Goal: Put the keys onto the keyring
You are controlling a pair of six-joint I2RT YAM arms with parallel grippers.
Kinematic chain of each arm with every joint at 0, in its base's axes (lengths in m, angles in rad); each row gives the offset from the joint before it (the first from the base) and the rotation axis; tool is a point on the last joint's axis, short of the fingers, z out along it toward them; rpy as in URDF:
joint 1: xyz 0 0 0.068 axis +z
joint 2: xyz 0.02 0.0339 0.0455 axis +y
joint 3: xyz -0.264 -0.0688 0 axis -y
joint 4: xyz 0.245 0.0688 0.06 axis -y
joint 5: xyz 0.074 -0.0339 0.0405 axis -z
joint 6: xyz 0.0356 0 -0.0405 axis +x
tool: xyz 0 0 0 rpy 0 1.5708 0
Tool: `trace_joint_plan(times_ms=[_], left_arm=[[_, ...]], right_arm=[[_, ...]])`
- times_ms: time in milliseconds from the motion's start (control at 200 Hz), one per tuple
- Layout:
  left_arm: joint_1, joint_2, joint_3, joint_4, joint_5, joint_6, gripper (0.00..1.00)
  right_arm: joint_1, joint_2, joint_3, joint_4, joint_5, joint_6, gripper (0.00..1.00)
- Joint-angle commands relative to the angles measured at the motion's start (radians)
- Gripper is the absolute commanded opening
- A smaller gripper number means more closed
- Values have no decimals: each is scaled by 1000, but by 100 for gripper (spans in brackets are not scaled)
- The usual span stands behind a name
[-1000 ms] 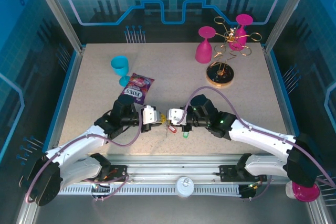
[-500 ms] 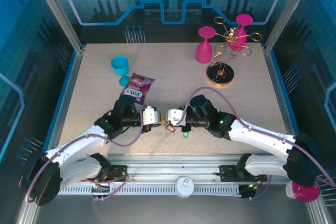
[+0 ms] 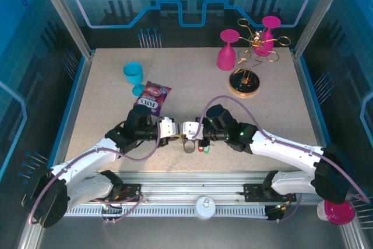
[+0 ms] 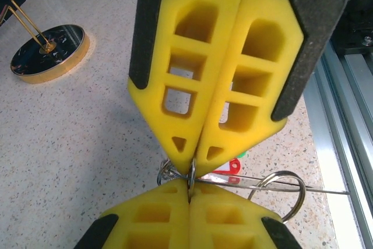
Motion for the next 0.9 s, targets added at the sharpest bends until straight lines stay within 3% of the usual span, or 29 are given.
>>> trace_joint_plan(times_ms=[0, 85, 195, 470, 896], left_arm=[[-11, -24, 44, -17, 32, 6, 5], [-11, -50, 34, -33, 4, -7, 23], [-10, -95, 16, -62, -29, -30, 29], [-10, -157, -10, -44, -32, -115, 27], [-11, -152, -5, -5, 13, -144, 19]], right_arm=[[11, -5, 30, 32, -9, 9, 0], [-24, -30, -2, 88, -86, 74, 0], [-83, -55, -53, 194, -250, 166, 0], [-167, -28, -98, 390, -522, 309, 0], [-167, 34, -105, 463, -586, 340, 0]])
